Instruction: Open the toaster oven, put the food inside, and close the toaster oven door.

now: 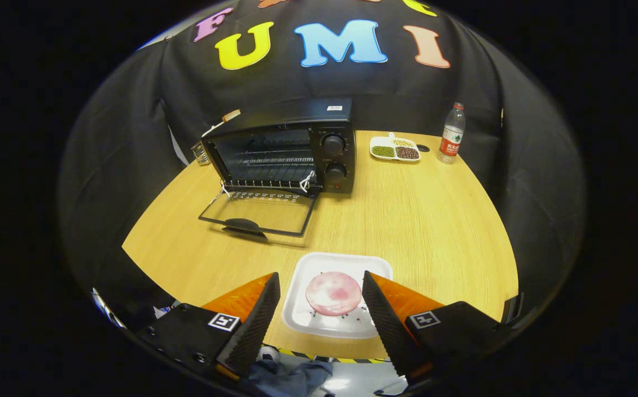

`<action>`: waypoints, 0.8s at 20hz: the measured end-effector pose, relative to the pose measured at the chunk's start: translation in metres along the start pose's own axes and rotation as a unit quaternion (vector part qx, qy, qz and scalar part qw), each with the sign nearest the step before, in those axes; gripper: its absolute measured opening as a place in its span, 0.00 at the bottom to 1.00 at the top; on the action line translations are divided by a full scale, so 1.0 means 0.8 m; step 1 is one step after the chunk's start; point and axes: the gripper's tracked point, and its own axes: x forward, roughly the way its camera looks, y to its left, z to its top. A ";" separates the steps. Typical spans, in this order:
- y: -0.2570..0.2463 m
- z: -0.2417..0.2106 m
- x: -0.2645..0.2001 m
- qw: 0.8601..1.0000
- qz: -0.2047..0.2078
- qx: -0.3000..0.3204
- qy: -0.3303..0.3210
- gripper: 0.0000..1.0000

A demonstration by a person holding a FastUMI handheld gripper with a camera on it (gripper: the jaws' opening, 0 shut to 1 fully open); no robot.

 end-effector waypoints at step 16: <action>-0.084 -0.073 0.081 0.982 0.056 0.049 0.172 0.77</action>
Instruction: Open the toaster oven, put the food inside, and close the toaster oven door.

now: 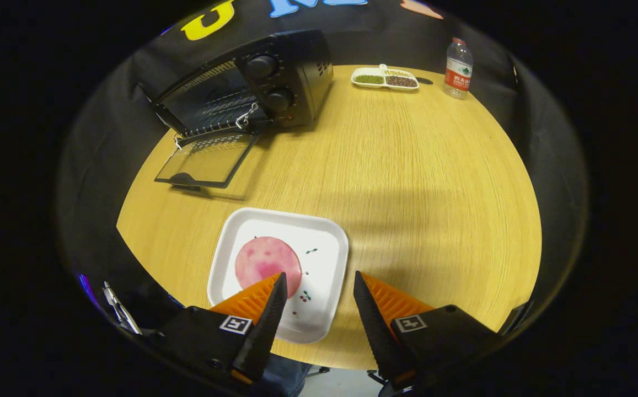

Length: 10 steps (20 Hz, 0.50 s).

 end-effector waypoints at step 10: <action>-0.011 -0.007 0.013 0.997 0.016 0.032 0.073 0.48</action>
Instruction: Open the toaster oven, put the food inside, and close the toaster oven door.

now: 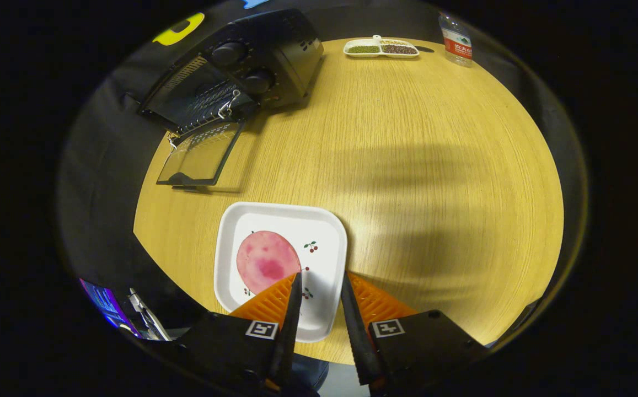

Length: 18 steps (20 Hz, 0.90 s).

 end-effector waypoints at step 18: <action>0.060 -0.012 -0.031 0.972 0.208 0.103 0.012 0.01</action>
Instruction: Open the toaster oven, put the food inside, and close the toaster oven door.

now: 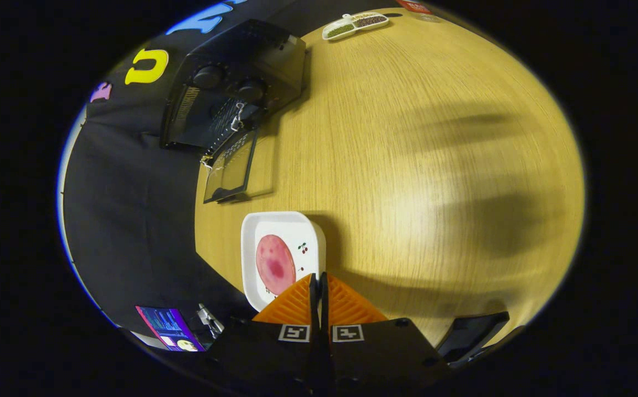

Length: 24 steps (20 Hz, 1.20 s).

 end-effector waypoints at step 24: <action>0.232 0.049 0.069 0.960 0.026 0.153 -0.233 0.01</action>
